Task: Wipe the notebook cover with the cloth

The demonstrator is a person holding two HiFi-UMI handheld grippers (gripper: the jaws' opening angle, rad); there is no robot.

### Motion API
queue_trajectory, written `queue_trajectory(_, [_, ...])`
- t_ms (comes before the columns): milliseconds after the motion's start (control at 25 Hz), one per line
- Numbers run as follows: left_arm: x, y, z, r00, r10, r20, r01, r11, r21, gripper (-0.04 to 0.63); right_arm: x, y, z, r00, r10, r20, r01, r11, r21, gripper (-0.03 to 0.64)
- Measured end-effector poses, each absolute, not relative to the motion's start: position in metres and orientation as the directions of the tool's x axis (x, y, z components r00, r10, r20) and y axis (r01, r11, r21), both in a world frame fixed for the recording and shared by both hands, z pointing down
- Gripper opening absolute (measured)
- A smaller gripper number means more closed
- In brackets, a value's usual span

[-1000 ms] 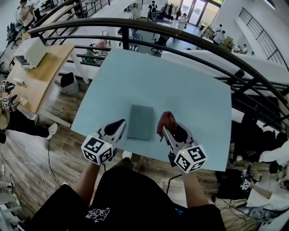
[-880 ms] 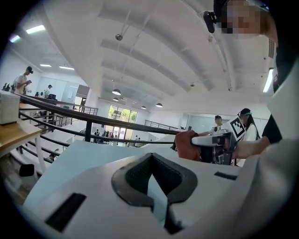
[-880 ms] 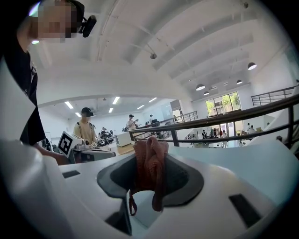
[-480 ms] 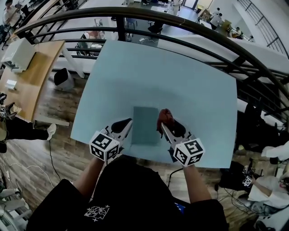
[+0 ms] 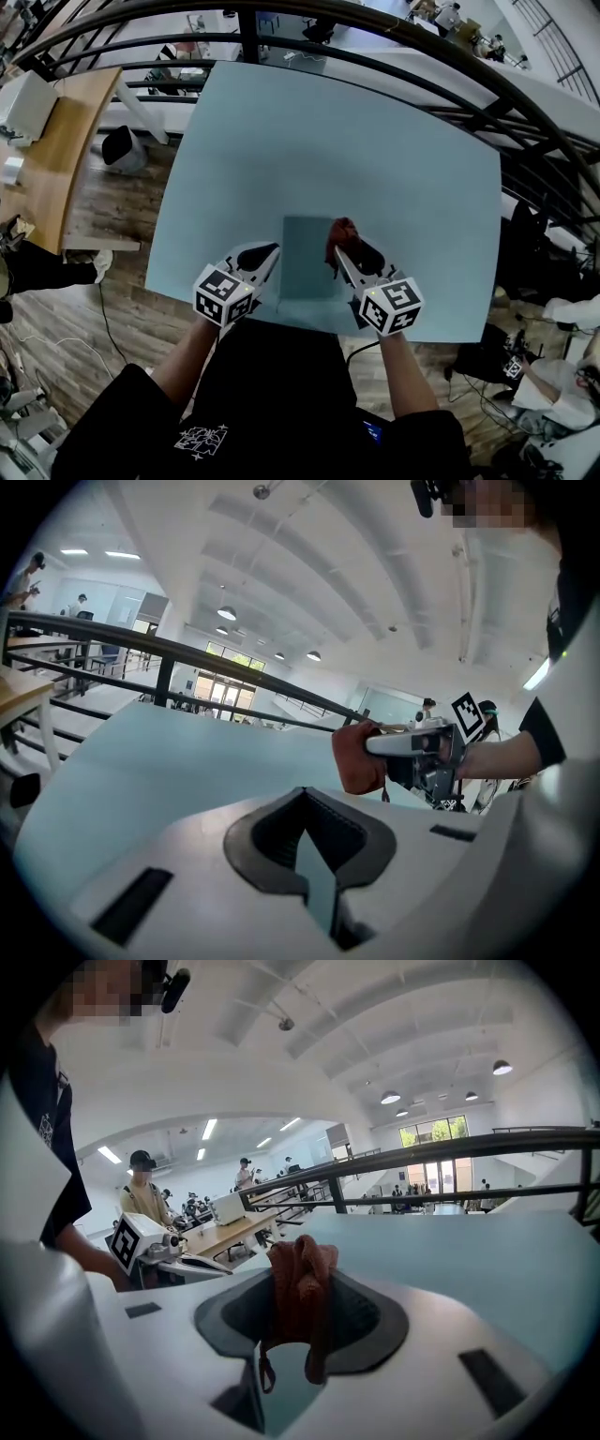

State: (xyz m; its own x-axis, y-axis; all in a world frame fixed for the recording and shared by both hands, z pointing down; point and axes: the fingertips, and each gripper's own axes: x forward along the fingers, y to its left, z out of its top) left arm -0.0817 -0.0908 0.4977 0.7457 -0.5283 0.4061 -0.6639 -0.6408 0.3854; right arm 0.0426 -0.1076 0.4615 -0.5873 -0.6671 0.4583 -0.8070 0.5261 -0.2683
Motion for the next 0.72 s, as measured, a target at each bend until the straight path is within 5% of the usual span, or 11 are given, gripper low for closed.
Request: queue_trajectory(720, [-0.072,-0.080,0.543,0.656,-0.601,0.457,-0.754,-0.489,0.439,0.008,0.003,-0.118,0.527,-0.704,-0.497,0.507,-0.702,0.596,-0.390,0.150])
